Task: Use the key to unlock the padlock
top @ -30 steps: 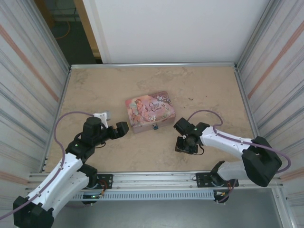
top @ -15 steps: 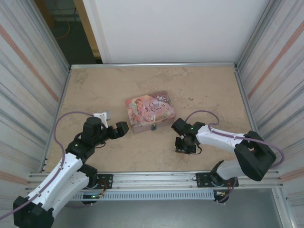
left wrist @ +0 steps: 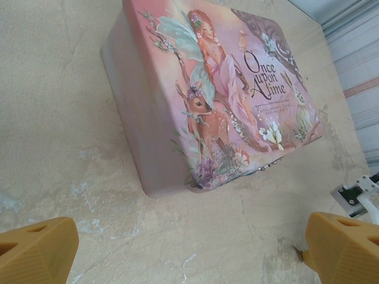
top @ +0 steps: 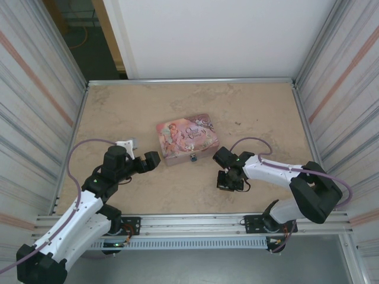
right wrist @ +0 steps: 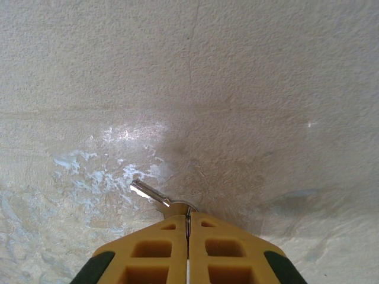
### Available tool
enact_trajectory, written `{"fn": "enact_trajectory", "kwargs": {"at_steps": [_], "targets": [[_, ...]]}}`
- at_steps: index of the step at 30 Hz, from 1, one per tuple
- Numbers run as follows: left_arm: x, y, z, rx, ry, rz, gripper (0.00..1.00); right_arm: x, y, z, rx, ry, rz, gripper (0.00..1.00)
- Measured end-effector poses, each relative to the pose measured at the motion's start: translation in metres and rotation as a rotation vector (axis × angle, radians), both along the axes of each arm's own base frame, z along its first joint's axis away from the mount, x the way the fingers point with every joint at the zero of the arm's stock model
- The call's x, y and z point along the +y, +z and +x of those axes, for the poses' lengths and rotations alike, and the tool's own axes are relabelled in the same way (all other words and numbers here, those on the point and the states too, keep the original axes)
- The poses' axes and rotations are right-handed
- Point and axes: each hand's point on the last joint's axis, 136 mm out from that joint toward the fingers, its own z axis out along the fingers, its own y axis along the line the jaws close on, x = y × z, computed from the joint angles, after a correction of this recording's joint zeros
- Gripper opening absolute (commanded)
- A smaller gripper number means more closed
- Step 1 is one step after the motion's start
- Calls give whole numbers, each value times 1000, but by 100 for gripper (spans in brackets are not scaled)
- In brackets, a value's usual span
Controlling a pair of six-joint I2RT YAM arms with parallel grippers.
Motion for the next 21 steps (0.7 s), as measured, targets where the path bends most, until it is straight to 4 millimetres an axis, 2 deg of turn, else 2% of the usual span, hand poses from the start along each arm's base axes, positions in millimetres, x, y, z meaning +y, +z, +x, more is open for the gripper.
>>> {"fn": "enact_trajectory", "kwargs": {"at_steps": [6,11,15,21], "targets": [[3,-5,-4,20,4,18,99,4,1,4,-29,1,28,0],[3,13,-5,-21,2,0,99,12,11,13,-110,-1,109,0],[-2,33,-5,-70,-20,-40,95,26,34,26,-229,-4,227,0],[-22,60,-6,-118,-120,-125,80,48,82,50,-439,-7,433,0]]}}
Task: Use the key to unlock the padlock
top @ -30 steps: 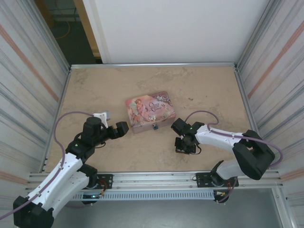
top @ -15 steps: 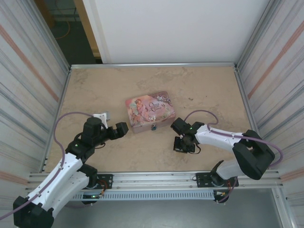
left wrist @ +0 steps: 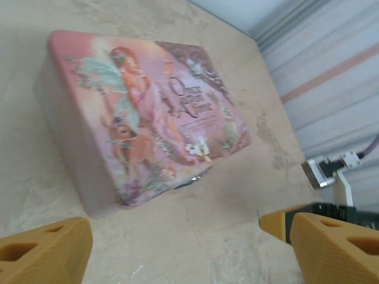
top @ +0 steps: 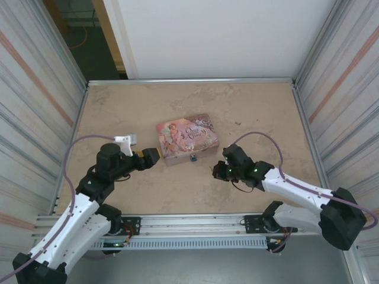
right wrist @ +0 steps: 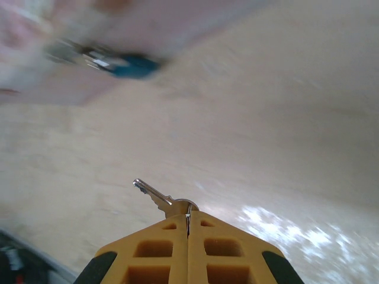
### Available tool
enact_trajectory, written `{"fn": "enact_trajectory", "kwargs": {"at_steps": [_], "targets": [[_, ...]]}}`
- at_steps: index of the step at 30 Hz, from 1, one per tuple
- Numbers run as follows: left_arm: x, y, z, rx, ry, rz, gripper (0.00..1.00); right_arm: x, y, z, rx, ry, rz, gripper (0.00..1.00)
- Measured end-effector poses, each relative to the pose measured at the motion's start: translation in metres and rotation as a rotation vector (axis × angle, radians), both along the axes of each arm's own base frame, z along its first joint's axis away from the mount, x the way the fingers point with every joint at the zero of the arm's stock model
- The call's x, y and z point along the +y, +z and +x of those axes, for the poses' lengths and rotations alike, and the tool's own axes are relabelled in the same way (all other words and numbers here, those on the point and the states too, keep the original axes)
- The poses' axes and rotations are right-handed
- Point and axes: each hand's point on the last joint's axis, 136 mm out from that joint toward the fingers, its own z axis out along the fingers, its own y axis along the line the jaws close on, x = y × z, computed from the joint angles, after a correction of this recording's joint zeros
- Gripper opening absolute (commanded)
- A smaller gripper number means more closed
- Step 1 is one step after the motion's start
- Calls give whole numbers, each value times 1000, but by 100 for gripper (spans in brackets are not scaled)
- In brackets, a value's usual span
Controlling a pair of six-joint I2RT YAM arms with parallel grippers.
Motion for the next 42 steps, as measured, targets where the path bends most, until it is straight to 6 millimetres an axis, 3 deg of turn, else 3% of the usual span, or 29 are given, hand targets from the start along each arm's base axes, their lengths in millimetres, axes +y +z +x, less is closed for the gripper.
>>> {"fn": "enact_trajectory", "kwargs": {"at_steps": [7,13,21,30,42], "targets": [[-46,37,-4,-60,-175,-52,69,25,55,19,-195,14,193,0],[-90,44,-9,-65,-305,-48,62,42,85,16,-284,57,290,0],[-121,30,-3,-45,-350,-20,53,55,96,7,-316,103,325,0],[-138,10,4,-4,-365,10,45,59,99,2,-334,132,328,0],[-152,6,6,4,-389,19,29,58,99,3,-346,124,317,0]]}}
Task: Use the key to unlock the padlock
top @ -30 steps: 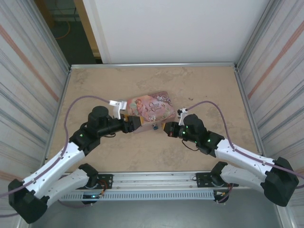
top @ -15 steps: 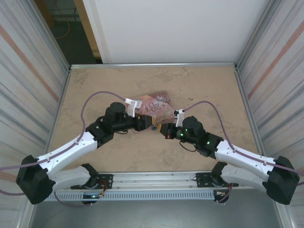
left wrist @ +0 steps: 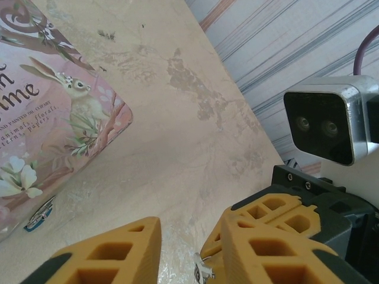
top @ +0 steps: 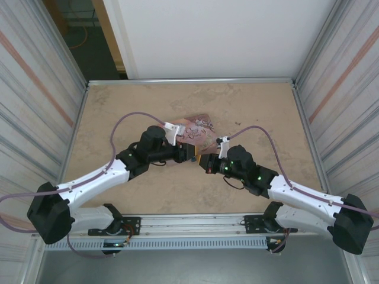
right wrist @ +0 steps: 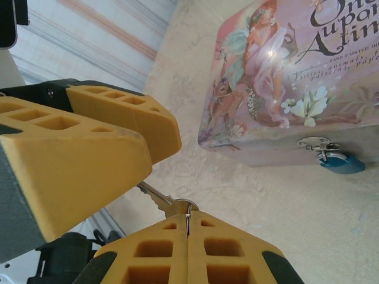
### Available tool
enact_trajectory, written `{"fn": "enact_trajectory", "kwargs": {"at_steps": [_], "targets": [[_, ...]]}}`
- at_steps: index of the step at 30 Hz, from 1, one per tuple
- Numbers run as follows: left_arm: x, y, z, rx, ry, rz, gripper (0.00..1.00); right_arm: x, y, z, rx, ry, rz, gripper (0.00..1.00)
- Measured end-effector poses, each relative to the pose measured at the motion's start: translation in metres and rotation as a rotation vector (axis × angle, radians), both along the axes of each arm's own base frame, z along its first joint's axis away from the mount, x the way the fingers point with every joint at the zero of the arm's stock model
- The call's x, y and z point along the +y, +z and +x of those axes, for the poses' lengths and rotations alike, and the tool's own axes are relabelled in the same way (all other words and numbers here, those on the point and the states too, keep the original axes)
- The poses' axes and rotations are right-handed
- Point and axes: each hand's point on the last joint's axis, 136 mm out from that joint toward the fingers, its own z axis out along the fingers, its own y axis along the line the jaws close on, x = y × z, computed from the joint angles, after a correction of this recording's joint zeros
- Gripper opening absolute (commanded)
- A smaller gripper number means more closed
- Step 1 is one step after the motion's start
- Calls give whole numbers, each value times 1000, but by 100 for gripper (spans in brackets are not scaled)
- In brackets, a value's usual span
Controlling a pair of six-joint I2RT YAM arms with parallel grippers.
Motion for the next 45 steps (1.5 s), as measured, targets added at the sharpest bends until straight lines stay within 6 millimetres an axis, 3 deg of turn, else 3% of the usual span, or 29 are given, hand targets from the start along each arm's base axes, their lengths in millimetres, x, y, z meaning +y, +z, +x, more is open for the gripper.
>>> {"fn": "enact_trajectory", "kwargs": {"at_steps": [6,12,18,21,26,30,34,39,45], "targets": [[-3,-4,-2,7,-11,6,21,0,0,1,-1,-4,-1,0],[-6,-4,-2,13,-19,5,0,-2,0,3,-5,-19,-5,0],[-3,-2,-3,1,-21,11,0,-3,0,3,-15,-1,-10,24],[9,8,-2,-22,-7,7,0,-9,4,7,-22,20,-2,38],[47,48,9,-106,48,-61,0,-23,36,14,-92,59,101,62],[68,76,2,-180,39,-111,0,-22,62,5,-171,139,171,72],[74,90,-11,-219,-18,-145,0,-5,76,-10,-209,261,201,73],[69,91,-25,-213,-102,-168,0,24,90,-27,-251,396,211,66],[66,90,-32,-202,-147,-182,0,46,94,-25,-264,453,213,55]]}}
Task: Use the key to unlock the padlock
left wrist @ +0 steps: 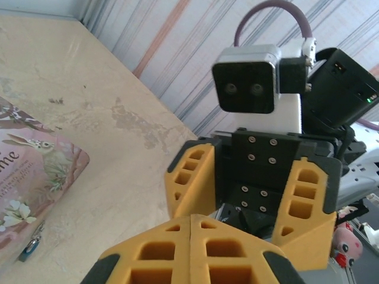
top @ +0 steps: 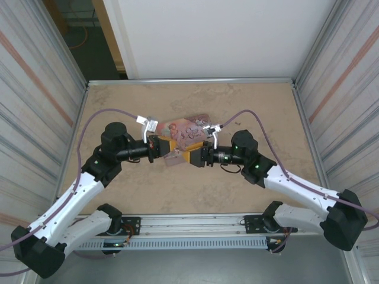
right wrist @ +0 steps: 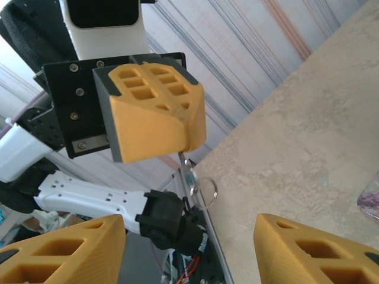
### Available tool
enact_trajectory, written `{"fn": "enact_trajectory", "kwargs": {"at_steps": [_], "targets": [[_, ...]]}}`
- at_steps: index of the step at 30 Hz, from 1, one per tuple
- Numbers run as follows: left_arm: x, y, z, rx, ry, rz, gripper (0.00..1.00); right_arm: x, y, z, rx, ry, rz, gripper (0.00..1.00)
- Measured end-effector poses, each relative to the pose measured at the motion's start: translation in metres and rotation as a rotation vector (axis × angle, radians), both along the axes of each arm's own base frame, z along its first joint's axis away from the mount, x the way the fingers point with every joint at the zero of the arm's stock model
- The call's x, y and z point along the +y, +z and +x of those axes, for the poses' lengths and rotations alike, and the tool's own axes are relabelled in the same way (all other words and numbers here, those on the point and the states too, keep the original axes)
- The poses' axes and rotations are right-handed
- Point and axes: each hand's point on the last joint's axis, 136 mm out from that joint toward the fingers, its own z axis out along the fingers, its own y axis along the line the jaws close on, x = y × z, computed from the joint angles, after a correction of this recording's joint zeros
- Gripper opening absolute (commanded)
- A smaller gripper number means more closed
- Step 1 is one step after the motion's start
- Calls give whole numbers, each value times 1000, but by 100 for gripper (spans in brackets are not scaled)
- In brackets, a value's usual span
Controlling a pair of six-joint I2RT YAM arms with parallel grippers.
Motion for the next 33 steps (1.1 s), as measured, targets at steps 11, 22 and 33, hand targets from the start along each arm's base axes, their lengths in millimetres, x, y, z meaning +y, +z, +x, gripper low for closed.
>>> {"fn": "enact_trajectory", "kwargs": {"at_steps": [11,22,33], "targets": [[-1,-8,-3,17,-16,5,0,21,-2,2,-4,39,-10,35],[-1,-10,-3,19,-15,6,0,24,-3,1,-3,47,-11,23],[-1,-11,-4,22,-22,5,0,24,-8,2,10,43,-26,15]]}}
